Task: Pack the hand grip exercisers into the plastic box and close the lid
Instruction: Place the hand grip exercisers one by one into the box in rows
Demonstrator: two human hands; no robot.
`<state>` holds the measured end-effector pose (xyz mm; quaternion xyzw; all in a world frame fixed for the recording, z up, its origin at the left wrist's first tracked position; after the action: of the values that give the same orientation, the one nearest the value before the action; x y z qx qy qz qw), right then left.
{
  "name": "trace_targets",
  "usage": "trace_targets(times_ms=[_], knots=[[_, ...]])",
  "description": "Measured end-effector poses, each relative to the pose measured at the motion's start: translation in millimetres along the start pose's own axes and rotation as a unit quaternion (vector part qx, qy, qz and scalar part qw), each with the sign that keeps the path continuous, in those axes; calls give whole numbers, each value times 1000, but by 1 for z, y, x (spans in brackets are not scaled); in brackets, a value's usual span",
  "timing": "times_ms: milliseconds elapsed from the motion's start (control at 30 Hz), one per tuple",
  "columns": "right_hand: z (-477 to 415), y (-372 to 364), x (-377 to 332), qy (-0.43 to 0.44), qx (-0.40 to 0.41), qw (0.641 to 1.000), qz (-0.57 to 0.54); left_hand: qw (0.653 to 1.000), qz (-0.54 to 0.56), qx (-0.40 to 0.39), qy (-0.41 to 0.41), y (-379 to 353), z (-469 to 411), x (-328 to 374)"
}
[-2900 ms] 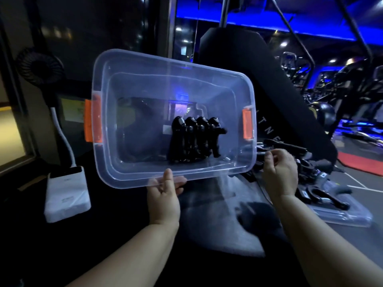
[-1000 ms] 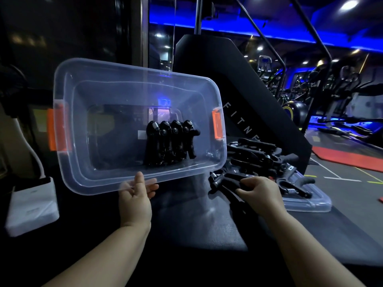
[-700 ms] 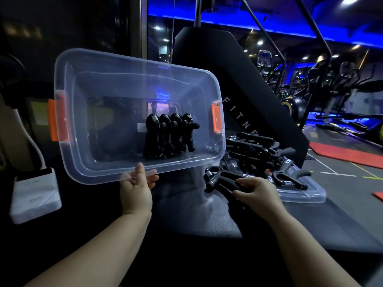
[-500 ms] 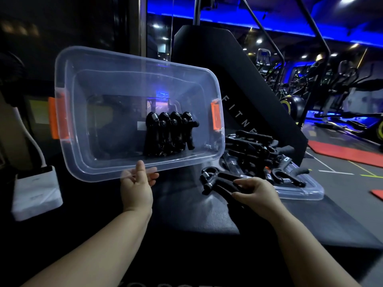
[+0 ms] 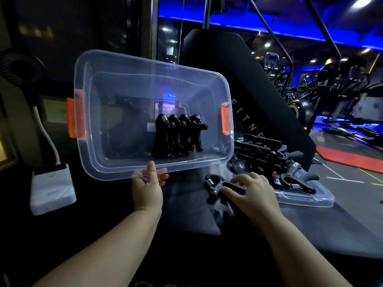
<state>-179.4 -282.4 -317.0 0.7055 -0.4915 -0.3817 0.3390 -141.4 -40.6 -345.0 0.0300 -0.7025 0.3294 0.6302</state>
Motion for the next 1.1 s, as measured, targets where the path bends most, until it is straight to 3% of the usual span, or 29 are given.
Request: trace_targets(times_ms=[167, 433, 600, 867, 1000, 1100], knots=[[-12, -26, -16, -25, -150, 987, 53, 1000, 4, -2, 4, -1, 0, 0], [-13, -29, -9, -9, -133, 988, 72, 1000, 10, -8, 11, -1, 1, 1], [-8, -21, -9, 54, -134, 989, 40, 1000, 8, -9, 13, -1, 1, 1], [4, -4, -11, 112, -200, 973, -25, 1000, 0, -11, 13, 1, 0, -1], [12, -2, -10, 102, -170, 978, -69, 1000, -6, -11, 15, 1, 0, -2], [22, 0, -6, 18, -55, 992, -109, 1000, -5, -12, 15, 1, -1, -2]])
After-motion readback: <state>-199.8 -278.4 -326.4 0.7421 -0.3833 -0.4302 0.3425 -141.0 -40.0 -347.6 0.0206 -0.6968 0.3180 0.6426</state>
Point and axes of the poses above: each hand's wrist, its own z-axis away from the middle knuckle, its own y-axis out of the back of the hand, x = y × z, the point moved 1 cm from there along -z, towards the middle knuckle, and after that the axes turned 13 degrees about y, right-handed, at the moved point
